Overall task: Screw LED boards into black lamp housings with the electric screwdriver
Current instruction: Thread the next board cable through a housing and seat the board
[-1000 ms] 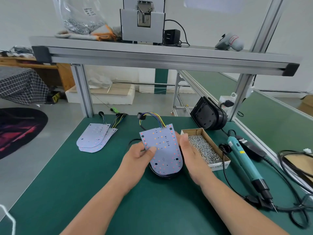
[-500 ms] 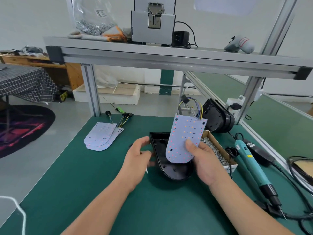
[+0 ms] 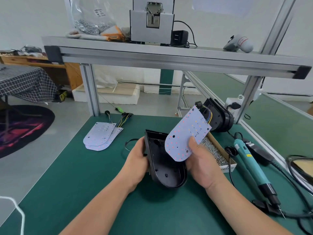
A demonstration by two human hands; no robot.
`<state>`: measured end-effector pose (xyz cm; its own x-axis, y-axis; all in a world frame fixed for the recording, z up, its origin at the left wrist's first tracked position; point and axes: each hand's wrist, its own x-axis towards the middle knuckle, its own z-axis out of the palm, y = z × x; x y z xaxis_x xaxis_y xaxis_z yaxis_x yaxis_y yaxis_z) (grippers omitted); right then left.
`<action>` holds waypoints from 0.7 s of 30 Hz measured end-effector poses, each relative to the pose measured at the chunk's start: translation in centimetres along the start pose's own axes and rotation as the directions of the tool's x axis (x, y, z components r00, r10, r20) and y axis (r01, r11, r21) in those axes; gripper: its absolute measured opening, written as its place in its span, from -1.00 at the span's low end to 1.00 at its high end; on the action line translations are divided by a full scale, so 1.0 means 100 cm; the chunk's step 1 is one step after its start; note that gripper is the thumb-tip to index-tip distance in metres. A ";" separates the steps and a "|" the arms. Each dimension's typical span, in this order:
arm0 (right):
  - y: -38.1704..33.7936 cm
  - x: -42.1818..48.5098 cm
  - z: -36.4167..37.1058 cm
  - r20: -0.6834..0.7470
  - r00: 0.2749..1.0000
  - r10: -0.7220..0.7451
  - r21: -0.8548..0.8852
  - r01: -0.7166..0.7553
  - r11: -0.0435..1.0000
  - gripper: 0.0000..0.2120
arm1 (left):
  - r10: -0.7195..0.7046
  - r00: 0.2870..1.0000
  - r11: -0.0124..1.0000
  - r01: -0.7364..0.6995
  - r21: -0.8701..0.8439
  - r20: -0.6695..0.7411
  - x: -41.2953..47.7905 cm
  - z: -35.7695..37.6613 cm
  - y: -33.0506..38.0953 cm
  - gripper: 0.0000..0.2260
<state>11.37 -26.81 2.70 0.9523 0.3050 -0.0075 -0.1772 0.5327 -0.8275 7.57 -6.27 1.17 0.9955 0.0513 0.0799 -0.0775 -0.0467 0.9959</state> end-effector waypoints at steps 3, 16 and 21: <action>0.003 -0.003 0.002 -0.025 1.000 0.016 -0.046 -0.018 0.999 -0.46 | -0.015 0.999 0.999 0.017 0.049 -0.035 -0.001 0.000 -0.002 -0.61; -0.032 -0.003 -0.024 -0.261 0.956 -0.138 0.087 0.165 0.982 -0.64 | -0.167 0.942 0.980 0.192 0.059 -0.292 0.009 -0.026 -0.002 -0.54; -0.028 -0.005 -0.018 -0.199 0.972 -0.127 -0.023 0.125 0.992 -0.47 | -0.228 0.932 0.941 0.137 -0.309 -0.282 0.009 -0.025 0.000 -0.54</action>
<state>11.79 -29.88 4.06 0.9973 0.0715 -0.0144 -0.0514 0.5482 -0.8347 8.34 -3.71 1.32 0.9300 0.3396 -0.1404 0.0462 0.2710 0.9615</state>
